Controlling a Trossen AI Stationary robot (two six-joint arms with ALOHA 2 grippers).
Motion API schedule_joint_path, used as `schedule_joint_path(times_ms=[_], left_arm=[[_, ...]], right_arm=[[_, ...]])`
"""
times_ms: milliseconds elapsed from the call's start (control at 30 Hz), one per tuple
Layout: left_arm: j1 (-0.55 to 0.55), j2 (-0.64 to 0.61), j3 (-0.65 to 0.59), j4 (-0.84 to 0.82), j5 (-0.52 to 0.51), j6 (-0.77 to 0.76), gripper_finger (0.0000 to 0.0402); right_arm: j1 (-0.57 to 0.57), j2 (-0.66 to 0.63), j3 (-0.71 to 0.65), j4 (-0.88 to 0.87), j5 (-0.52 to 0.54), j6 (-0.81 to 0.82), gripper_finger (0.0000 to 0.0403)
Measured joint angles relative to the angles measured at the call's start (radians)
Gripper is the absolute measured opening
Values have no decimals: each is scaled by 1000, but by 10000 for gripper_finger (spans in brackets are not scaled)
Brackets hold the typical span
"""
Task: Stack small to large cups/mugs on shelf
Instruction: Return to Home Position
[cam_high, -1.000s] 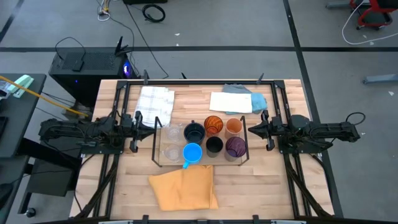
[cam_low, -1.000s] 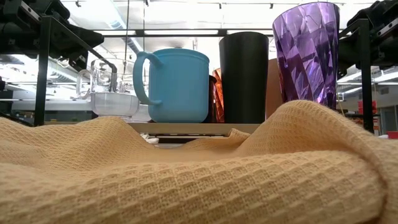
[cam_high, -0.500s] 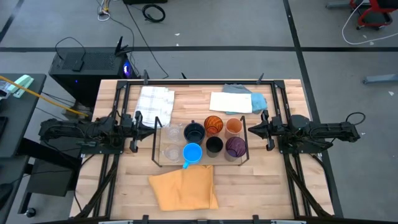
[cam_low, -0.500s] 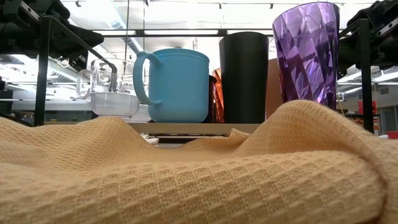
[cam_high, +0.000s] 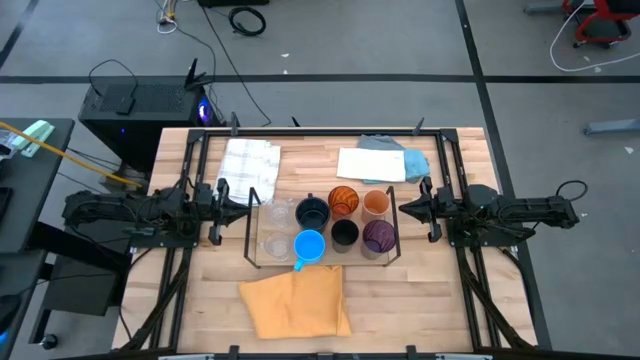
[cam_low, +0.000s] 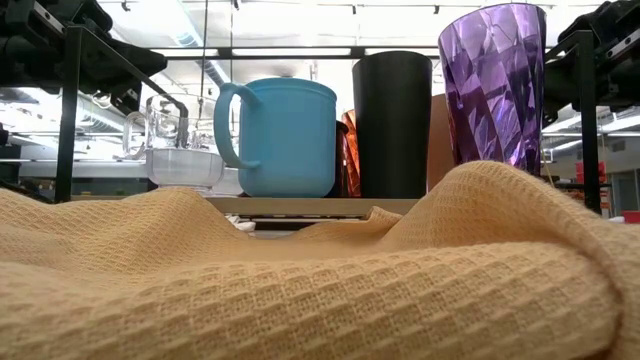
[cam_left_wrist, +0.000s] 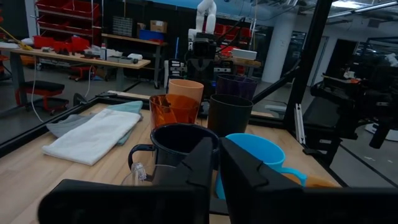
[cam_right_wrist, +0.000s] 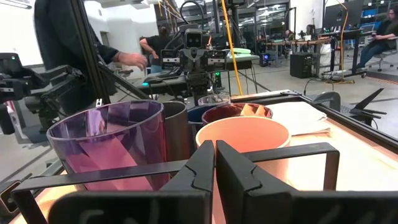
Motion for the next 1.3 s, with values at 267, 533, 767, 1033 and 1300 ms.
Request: schedule_joint_path(times_ms=[267, 533, 767, 1033, 1300], left_arm=[[0, 0, 0, 0, 0, 0, 24], [0, 0, 0, 0, 0, 0, 32], [0, 0, 0, 0, 0, 0, 39], [0, 0, 0, 0, 0, 0, 27], [0, 0, 0, 0, 0, 0, 27]], right_arm=[[0, 0, 0, 0, 0, 0, 22], [0, 0, 0, 0, 0, 0, 25], [0, 0, 0, 0, 0, 0, 25], [0, 0, 0, 0, 0, 0, 25], [0, 0, 0, 0, 0, 0, 25]])
